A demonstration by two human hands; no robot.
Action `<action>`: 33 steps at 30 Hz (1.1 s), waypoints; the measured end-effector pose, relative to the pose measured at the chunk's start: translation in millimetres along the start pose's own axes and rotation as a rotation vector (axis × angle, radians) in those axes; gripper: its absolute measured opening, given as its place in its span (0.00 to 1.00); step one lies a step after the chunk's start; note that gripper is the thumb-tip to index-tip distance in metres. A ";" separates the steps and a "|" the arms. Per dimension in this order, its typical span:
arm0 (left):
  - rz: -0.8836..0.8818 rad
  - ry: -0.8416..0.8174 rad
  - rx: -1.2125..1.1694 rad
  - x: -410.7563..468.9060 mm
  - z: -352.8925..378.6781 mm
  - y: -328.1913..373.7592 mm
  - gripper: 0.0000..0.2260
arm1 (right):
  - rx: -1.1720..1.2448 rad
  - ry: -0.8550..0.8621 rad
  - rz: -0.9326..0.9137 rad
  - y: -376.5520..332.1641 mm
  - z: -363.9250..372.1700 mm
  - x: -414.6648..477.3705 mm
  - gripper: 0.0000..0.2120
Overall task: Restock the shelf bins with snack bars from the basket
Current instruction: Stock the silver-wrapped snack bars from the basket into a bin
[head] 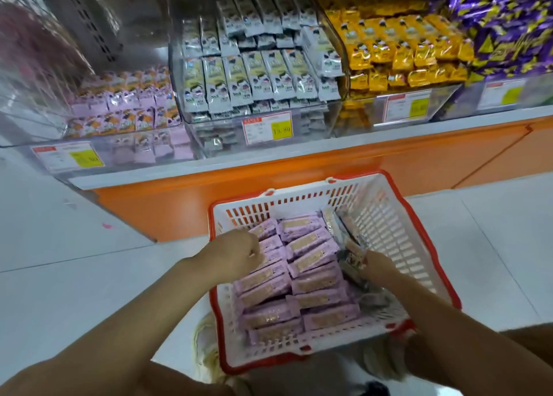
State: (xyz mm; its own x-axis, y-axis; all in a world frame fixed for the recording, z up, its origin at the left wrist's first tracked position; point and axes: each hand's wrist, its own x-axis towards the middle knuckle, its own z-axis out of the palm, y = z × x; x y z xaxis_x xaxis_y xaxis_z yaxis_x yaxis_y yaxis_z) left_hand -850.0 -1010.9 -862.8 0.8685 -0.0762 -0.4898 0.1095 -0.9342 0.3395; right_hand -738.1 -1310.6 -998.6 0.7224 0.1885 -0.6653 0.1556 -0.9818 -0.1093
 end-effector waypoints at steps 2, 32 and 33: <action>-0.052 -0.103 0.062 5.2 9.1 -4.2 0.15 | 0.098 0.053 0.001 6.0 17.3 2.1 0.19; -0.212 -0.284 0.007 12.8 15.8 -24.7 0.13 | -0.205 0.260 0.069 9.6 65.6 54.5 0.21; -0.206 -0.270 0.009 10.2 15.1 -23.8 0.15 | -0.241 0.271 0.062 8.1 65.6 54.4 0.21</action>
State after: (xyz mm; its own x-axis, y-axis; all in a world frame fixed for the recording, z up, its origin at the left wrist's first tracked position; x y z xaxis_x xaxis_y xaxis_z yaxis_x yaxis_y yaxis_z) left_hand -851.1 -994.7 -888.0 0.6690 0.0264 -0.7428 0.2645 -0.9424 0.2048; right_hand -741.7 -1309.9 -1084.1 0.8828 0.1604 -0.4415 0.2370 -0.9636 0.1237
